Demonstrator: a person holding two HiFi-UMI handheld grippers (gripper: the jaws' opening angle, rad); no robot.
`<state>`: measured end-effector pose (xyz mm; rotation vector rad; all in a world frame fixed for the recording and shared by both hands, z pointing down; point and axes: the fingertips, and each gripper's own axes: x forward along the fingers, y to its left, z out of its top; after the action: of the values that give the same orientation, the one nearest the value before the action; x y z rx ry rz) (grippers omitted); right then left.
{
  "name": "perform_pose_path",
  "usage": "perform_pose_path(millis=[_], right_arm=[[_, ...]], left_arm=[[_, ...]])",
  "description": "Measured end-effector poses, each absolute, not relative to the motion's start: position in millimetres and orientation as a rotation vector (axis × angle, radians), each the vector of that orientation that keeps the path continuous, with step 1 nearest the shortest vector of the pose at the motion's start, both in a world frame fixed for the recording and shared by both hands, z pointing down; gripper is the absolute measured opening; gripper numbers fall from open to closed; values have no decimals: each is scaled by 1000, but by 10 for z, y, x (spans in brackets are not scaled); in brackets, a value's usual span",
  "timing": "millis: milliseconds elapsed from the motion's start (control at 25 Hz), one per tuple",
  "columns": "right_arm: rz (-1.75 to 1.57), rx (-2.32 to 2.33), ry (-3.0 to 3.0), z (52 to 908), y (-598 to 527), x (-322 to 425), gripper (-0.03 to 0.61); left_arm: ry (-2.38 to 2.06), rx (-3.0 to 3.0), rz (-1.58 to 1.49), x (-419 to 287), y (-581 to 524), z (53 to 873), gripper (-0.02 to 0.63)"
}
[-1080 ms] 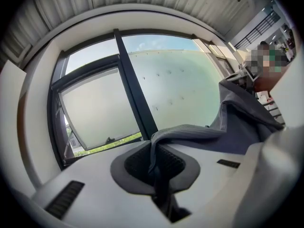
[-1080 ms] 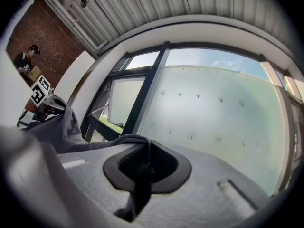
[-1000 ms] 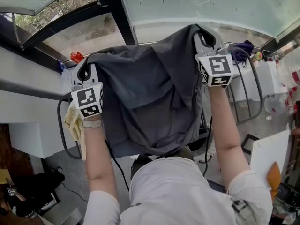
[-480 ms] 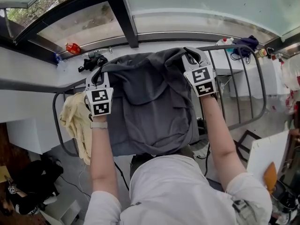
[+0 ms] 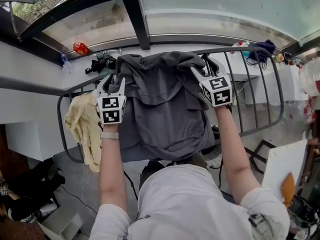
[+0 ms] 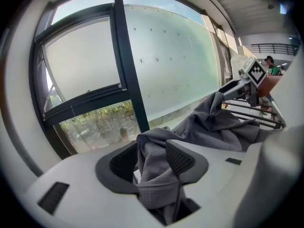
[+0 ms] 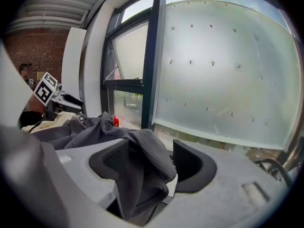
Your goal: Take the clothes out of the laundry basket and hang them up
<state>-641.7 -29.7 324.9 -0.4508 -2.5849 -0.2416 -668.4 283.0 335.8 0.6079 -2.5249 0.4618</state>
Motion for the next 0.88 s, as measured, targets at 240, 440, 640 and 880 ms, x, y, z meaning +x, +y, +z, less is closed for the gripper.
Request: perform_pose_path(millis=[240,440,640,880], right_arm=[[-167,-481,-2641,3027,-61,-5968,272],[-104,-563,-2727,2701,340,-5486,272],[-70,-691,-2784,2469,853,-4919,270],[-9,-868,-2813,2301,1530,-4220,270]], left_arm=[[-2598,649,411,-6248,2941,3084,173],[-2674,678,337,-5716,3154,2822,173],[-2748,677,215,-5042,3479,2656,173],[-2812,675,169,-4250,3835,2545,173]])
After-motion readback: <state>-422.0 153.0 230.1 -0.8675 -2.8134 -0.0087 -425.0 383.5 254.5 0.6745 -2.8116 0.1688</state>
